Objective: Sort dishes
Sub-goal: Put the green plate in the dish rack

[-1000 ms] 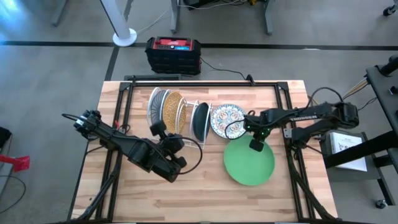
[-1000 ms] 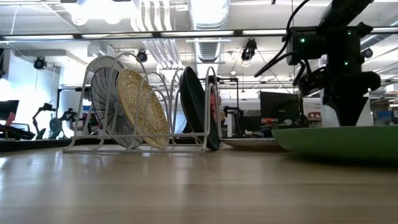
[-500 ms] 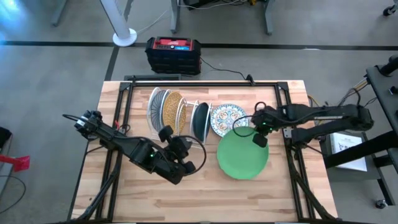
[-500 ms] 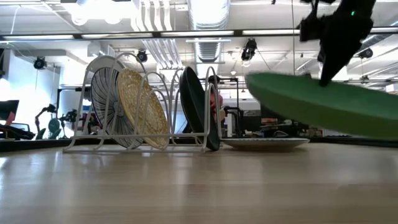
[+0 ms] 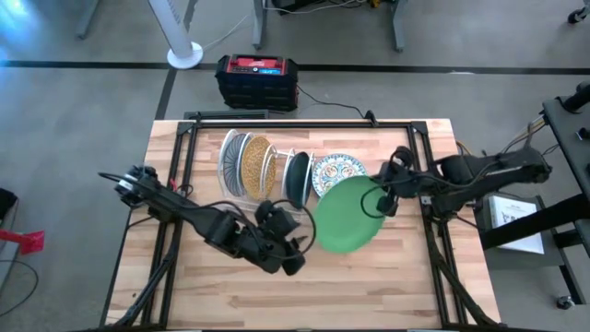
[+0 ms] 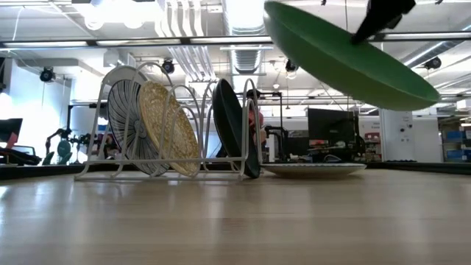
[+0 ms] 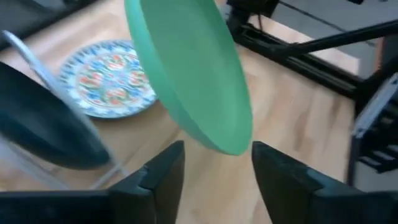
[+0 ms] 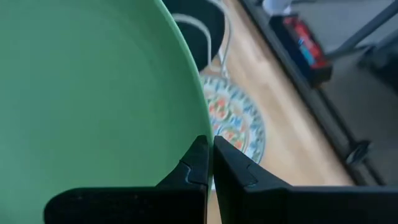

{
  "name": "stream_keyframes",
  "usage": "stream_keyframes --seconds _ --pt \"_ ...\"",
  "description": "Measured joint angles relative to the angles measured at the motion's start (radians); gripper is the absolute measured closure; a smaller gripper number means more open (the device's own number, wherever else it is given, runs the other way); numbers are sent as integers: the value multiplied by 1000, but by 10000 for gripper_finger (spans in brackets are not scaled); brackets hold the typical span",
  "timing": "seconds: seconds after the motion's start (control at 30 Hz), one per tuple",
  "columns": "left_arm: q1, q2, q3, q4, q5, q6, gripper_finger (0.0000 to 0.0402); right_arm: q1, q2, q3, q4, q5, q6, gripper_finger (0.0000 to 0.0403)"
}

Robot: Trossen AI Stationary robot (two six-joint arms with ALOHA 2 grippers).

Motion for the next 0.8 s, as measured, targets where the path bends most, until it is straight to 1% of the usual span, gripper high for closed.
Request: stream_keyframes --seconds 0.1,0.2,0.37,0.43,0.63,0.8 --pt "12 10 3 41 16 -59 207 37 43 47 0 63 -25 403" --pt "21 10 7 58 9 -134 194 68 86 91 -1 80 -53 403" --pt "24 10 8 64 -4 -231 188 123 149 149 -1 143 -82 403" --pt "25 12 8 65 -7 -264 187 138 166 166 0 146 -91 403" --pt "25 15 8 65 -6 -279 187 180 185 189 12 146 -93 403" --pt "25 24 8 66 -3 -278 187 201 173 189 72 146 -84 403"
